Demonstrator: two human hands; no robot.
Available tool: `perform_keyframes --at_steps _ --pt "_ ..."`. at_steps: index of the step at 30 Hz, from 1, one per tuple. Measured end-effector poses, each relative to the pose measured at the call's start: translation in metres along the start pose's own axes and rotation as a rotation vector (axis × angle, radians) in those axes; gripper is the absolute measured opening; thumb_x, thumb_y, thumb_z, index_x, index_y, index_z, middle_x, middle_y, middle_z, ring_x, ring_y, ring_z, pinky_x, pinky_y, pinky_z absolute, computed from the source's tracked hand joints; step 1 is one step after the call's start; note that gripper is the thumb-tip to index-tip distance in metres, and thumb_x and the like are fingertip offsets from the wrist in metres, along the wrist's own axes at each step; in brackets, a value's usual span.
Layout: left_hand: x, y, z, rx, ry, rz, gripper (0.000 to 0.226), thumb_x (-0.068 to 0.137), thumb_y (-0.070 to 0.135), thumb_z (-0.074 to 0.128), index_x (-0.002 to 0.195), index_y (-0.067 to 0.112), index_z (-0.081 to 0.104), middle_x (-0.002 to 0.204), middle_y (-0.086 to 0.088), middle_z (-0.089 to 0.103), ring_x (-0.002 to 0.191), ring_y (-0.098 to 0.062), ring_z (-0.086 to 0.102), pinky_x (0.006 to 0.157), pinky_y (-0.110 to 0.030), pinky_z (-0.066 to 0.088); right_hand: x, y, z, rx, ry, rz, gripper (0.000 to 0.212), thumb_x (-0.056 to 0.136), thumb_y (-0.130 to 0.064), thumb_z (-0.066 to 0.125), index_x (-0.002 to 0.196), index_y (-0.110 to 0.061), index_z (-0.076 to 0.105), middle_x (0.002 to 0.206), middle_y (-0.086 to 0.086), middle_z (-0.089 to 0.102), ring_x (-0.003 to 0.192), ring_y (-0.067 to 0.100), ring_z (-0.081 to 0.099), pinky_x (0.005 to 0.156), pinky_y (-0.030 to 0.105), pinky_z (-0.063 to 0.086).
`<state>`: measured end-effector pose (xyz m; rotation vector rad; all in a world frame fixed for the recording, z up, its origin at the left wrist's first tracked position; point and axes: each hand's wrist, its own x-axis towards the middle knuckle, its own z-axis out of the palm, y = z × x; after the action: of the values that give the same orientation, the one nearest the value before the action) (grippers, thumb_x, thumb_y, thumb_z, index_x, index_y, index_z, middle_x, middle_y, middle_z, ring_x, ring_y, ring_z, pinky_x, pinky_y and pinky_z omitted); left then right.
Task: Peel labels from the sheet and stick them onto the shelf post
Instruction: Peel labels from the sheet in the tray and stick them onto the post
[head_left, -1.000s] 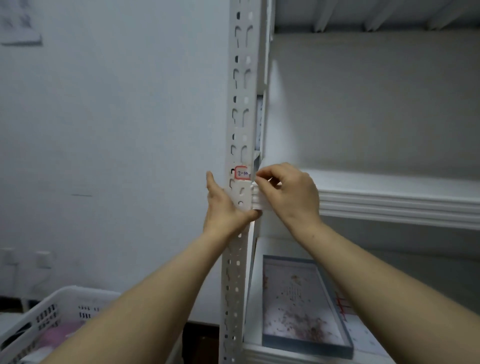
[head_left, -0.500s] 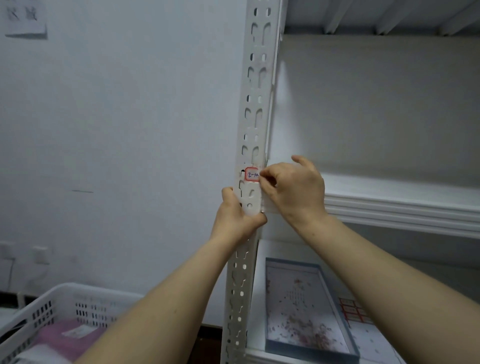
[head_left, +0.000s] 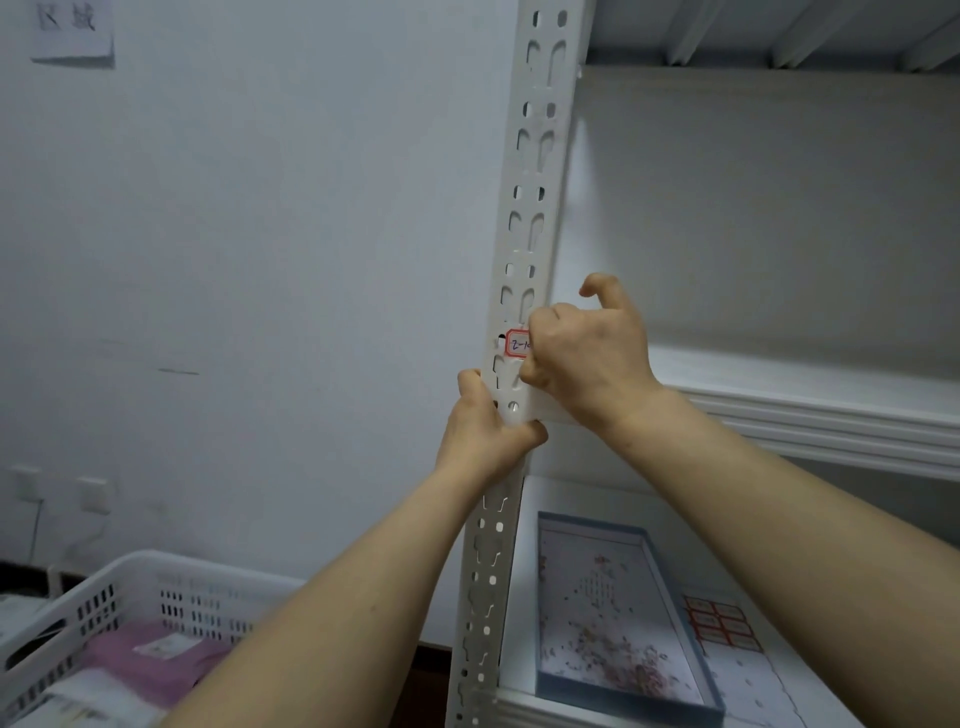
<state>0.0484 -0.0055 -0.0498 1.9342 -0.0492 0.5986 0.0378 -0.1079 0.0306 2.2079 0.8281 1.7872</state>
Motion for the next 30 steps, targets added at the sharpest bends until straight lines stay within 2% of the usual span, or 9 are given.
perform_keyframes --at_steps 3,5,7,10,15,22,24,27,30 --pt "0.000 0.000 0.000 0.001 0.002 0.000 0.051 0.067 0.023 0.068 0.102 0.016 0.032 0.083 -0.001 0.055 0.075 -0.026 0.058 0.065 -0.043 0.055 -0.003 0.001 0.004 0.033 0.009 0.025 0.016 0.054 -0.020 0.061 0.050 -0.008 0.051 0.039 0.005 0.049 0.032 0.022 0.036 0.079 0.034 0.032" --pt "0.000 0.000 0.000 -0.001 0.000 -0.001 0.051 0.067 0.023 0.068 0.103 0.017 0.032 0.085 -0.001 0.056 0.077 -0.026 0.060 0.066 -0.044 0.056 -0.006 0.001 0.008 0.063 -0.006 0.057 0.020 0.062 -0.022 0.040 0.052 -0.009 0.051 0.041 0.005 0.050 0.033 0.022 0.038 0.078 0.033 0.033" --pt "-0.001 0.000 0.000 0.000 0.002 -0.002 0.053 0.066 0.024 0.068 0.105 0.018 0.032 0.088 0.000 0.057 0.080 -0.026 0.061 0.069 -0.046 0.057 -0.009 0.003 0.012 0.087 0.004 0.083 0.023 0.062 -0.021 0.034 0.052 -0.009 0.051 0.042 0.004 0.050 0.034 0.022 0.038 0.077 0.032 0.032" --pt "-0.001 0.000 0.000 -0.012 0.004 0.002 0.058 0.062 0.027 0.067 0.107 0.019 0.032 0.090 0.003 0.058 0.083 -0.025 0.062 0.071 -0.049 0.057 -0.015 0.007 0.014 0.117 0.029 0.130 0.022 0.063 -0.020 0.038 0.055 -0.009 0.055 0.045 0.003 0.054 0.035 0.022 0.041 0.077 0.031 0.031" --pt "-0.001 -0.001 0.000 -0.012 0.008 0.004 0.056 0.063 0.026 0.067 0.106 0.019 0.033 0.090 0.003 0.058 0.083 -0.025 0.062 0.072 -0.049 0.056 -0.024 0.014 0.016 0.263 0.077 0.199 0.007 0.069 -0.016 0.063 0.064 -0.011 0.062 0.053 -0.001 0.062 0.044 0.020 0.054 0.086 0.031 0.030" --pt "-0.001 0.000 0.000 -0.018 0.002 0.011 0.054 0.066 0.022 0.068 0.107 0.019 0.033 0.088 0.006 0.056 0.081 -0.021 0.061 0.073 -0.047 0.056 -0.025 0.008 0.004 0.484 0.019 0.344 0.011 0.080 -0.017 0.062 0.076 -0.011 0.070 0.064 -0.004 0.067 0.054 0.011 0.055 0.101 0.039 0.036" --pt "-0.001 -0.001 0.000 -0.025 0.001 0.006 0.053 0.066 0.022 0.068 0.106 0.019 0.033 0.087 0.005 0.057 0.081 -0.021 0.061 0.072 -0.047 0.057 -0.023 0.007 -0.002 0.626 -0.013 0.484 0.010 0.081 -0.014 0.063 0.076 -0.014 0.072 0.063 -0.007 0.062 0.056 0.007 0.052 0.095 0.041 0.045" --pt "0.000 -0.002 0.000 -0.032 -0.002 0.005 0.052 0.066 0.022 0.068 0.104 0.019 0.033 0.089 0.003 0.059 0.082 -0.022 0.061 0.072 -0.046 0.057 -0.020 0.010 -0.009 0.887 -0.101 0.721 0.016 0.078 -0.018 0.060 0.068 -0.029 0.066 0.068 -0.007 0.068 0.066 0.017 0.065 0.078 0.040 0.054" --pt "0.000 -0.002 0.000 -0.038 -0.001 0.008 0.051 0.067 0.021 0.068 0.103 0.018 0.033 0.089 0.003 0.059 0.081 -0.023 0.061 0.071 -0.046 0.057 -0.020 0.015 -0.012 1.074 -0.119 0.886 0.022 0.081 -0.014 0.054 0.069 -0.027 0.066 0.067 -0.006 0.069 0.053 0.011 0.063 0.075 0.041 0.055"
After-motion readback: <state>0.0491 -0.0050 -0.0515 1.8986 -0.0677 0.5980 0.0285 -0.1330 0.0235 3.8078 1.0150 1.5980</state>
